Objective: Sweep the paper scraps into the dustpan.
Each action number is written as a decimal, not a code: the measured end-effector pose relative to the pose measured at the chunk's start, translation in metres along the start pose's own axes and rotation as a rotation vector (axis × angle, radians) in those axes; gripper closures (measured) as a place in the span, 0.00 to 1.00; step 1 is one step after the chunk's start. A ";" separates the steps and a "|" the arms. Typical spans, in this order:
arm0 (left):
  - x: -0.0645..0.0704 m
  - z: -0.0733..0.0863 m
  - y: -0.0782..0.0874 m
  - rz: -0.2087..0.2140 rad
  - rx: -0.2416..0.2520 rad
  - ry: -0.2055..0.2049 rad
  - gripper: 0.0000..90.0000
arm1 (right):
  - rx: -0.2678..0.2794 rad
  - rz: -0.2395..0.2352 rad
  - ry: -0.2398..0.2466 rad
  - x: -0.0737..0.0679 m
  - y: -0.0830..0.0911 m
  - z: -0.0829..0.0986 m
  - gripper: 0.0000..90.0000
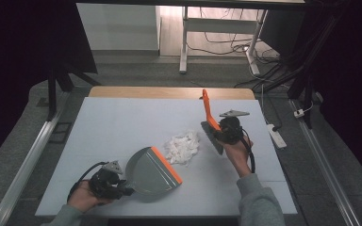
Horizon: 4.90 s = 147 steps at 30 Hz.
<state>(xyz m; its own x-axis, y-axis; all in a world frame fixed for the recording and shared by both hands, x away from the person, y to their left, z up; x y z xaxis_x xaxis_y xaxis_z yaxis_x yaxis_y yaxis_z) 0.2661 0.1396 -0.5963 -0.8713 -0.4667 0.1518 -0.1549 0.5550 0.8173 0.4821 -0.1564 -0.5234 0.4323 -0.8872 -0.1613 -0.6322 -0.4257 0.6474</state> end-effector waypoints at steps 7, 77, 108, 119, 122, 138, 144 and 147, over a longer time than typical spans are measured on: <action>-0.001 0.000 -0.001 0.007 -0.003 -0.002 0.69 | -0.014 0.025 0.014 0.001 -0.016 0.000 0.78; -0.002 -0.004 -0.004 0.016 0.008 0.016 0.69 | -0.123 -0.101 0.256 -0.101 -0.044 0.028 0.78; -0.003 -0.004 -0.004 0.015 0.006 0.018 0.69 | -0.128 -0.199 0.335 -0.152 -0.035 0.050 0.78; -0.003 -0.004 -0.004 0.016 0.004 0.013 0.69 | -0.120 -0.265 0.356 -0.178 -0.027 0.058 0.78; -0.003 -0.004 -0.004 0.015 0.004 0.013 0.69 | -0.120 -0.303 0.357 -0.187 -0.021 0.060 0.78; -0.002 -0.005 -0.005 0.015 0.008 0.019 0.69 | -0.008 -0.257 0.243 -0.144 0.003 0.029 0.78; -0.003 -0.004 -0.005 0.016 0.004 0.014 0.69 | -0.036 -0.186 0.210 -0.120 -0.010 0.030 0.78; -0.002 -0.005 -0.005 0.015 0.007 0.018 0.69 | -0.051 -0.145 0.207 -0.111 -0.020 0.030 0.78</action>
<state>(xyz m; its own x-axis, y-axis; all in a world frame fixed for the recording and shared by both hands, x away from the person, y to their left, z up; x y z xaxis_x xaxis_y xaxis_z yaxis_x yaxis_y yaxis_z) 0.2711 0.1348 -0.5979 -0.8650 -0.4705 0.1745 -0.1450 0.5672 0.8107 0.4277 -0.0547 -0.5407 0.6417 -0.7601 -0.1029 -0.5232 -0.5318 0.6659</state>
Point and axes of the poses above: each handheld gripper's, and its own axes: y roughly backward along the jaws, z roughly out of its underside, x roughly to its right, the point moved 10 cm from there along -y, roughly forward along the jaws, and after that the axes turned 11 degrees about -y, right-handed, at the moved point
